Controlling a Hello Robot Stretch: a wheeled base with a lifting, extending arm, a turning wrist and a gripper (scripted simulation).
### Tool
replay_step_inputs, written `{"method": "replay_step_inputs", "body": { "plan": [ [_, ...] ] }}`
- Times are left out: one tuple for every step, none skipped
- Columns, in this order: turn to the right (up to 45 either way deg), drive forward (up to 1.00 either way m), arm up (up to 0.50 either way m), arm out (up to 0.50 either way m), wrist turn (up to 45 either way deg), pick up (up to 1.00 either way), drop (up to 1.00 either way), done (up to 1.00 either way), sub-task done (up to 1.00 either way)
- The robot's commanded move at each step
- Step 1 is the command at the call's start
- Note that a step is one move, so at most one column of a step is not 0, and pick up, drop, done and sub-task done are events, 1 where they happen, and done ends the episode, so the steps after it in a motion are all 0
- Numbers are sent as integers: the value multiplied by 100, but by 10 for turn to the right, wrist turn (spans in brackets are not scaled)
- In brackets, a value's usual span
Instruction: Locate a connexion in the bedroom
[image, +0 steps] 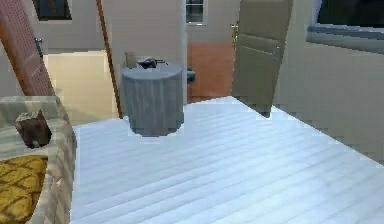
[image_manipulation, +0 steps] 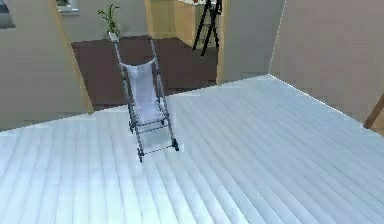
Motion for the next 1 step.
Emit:
{"method": "replay_step_inputs", "body": {
  "plan": [
    [-270, 0, 0, 0, 0, 0, 0, 0, 0]
  ]
}}
